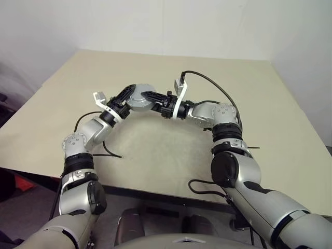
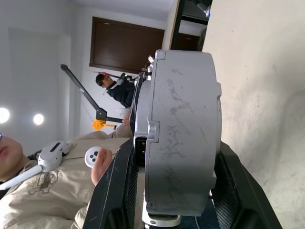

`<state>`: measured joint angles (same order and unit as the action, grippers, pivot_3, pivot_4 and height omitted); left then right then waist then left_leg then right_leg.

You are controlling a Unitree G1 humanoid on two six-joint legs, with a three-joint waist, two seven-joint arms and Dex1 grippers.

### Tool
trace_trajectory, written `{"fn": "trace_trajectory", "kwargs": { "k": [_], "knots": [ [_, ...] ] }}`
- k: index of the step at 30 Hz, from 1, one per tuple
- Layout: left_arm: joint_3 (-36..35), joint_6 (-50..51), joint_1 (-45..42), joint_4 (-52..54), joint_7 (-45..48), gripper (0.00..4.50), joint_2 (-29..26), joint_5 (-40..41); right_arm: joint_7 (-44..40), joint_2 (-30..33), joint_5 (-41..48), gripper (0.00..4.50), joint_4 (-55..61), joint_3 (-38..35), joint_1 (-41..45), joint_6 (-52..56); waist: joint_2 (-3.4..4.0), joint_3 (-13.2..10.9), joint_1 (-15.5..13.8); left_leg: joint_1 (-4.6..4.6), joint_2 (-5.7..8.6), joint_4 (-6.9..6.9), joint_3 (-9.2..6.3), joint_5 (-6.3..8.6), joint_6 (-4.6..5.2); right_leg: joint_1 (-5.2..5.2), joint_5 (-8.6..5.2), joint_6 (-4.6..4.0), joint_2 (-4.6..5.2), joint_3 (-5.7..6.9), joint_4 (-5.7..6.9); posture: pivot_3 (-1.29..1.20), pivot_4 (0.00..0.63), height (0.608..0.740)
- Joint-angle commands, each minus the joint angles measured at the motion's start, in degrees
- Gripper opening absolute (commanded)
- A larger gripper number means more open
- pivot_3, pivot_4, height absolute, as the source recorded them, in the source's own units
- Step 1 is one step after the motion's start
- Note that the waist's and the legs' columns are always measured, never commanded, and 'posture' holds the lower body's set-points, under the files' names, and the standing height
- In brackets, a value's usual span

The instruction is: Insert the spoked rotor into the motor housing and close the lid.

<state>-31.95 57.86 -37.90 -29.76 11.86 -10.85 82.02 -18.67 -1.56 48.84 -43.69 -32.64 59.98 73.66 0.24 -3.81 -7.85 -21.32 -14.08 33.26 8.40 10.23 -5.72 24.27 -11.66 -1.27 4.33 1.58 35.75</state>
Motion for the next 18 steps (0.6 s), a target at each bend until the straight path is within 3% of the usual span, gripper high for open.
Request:
{"fn": "trace_trajectory", "kwargs": {
  "k": [1, 18],
  "knots": [
    [-0.3, -0.1, -1.1, 0.4, -0.3, 2.14, 0.2, -0.7, -1.9, -0.7, 2.9, 2.08, 3.6, 0.0, 1.9, -0.7, 0.00, 0.0, 0.0, 0.00, 0.00, 0.00, 0.00, 0.00, 0.00, 0.00, 0.00, 0.00, 0.00, 0.00, 0.00, 0.00, 0.000, 0.740],
    [-1.8, 1.4, -0.9, 0.8, -1.2, 2.14, 2.5, 0.7, -2.1, -0.6, 2.4, 2.08, 5.0, 2.5, 0.7, -3.1, -0.01, 0.0, 0.0, 0.00, 0.01, 0.02, -0.01, 0.00, 0.00, 0.00, 0.00, 0.00, 0.00, 0.00, 0.01, 0.00, 0.000, 0.740]
  ]
}}
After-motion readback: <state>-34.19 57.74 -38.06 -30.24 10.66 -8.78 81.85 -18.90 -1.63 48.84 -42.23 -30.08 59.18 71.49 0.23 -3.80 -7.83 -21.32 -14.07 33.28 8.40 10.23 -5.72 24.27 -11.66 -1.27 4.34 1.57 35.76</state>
